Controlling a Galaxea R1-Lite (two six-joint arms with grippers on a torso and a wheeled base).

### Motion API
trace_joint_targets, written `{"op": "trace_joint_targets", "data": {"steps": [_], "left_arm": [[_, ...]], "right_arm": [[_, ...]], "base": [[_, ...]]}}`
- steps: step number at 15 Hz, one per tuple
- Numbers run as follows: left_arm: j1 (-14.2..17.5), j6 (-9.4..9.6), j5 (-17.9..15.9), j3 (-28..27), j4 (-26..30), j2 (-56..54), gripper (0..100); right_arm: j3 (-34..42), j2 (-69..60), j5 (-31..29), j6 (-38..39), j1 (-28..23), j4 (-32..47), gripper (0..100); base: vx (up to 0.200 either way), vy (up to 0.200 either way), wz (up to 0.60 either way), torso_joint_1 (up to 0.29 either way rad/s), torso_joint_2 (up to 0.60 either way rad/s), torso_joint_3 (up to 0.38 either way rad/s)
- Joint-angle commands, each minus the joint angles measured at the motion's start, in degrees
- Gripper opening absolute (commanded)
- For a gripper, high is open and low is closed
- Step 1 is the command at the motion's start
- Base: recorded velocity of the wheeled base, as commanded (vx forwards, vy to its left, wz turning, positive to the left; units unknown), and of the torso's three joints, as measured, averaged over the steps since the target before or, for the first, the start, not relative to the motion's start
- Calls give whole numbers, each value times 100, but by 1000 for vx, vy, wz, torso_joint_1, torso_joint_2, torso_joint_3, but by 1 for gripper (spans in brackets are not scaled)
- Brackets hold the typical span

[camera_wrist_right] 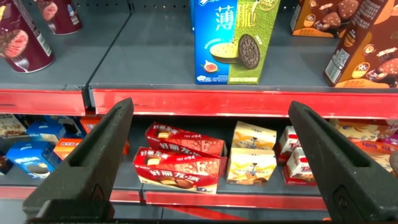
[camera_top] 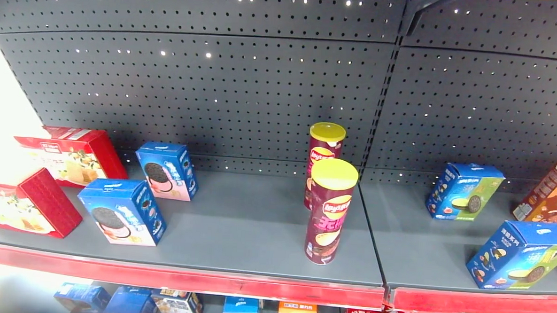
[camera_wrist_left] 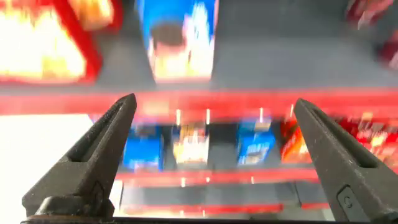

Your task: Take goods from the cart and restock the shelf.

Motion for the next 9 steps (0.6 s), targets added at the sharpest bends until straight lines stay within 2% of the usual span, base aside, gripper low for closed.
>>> {"op": "trace_joint_targets", "data": {"steps": [1, 2, 5, 6, 7, 8, 9], "left_arm": [[592, -19, -528, 444, 954, -1971, 100], [592, -11, -599, 444, 963, -2006, 100], [601, 68, -528, 470, 928, -2129, 100], [601, 77, -98, 523, 813, -2226, 100], [601, 86, 166, 585, 761, -2226, 100], [601, -19, 509, 795, 436, -2226, 100], [601, -11, 456, 857, 242, -2226, 100]], "right_arm": [[0, 0, 1, 0, 0, -1, 100], [0, 0, 1, 0, 0, -1, 100], [0, 0, 1, 0, 0, -1, 100], [0, 0, 1, 0, 0, -1, 100], [0, 0, 1, 0, 0, -1, 100], [0, 0, 1, 0, 0, -1, 100], [0, 0, 1, 0, 0, -1, 100]], "base": [[0, 0, 0, 0, 0, 0], [0, 0, 0, 0, 0, 0], [0, 0, 0, 0, 0, 0], [0, 0, 0, 0, 0, 0], [0, 0, 0, 0, 0, 0], [0, 0, 0, 0, 0, 0], [0, 0, 0, 0, 0, 0]]}}
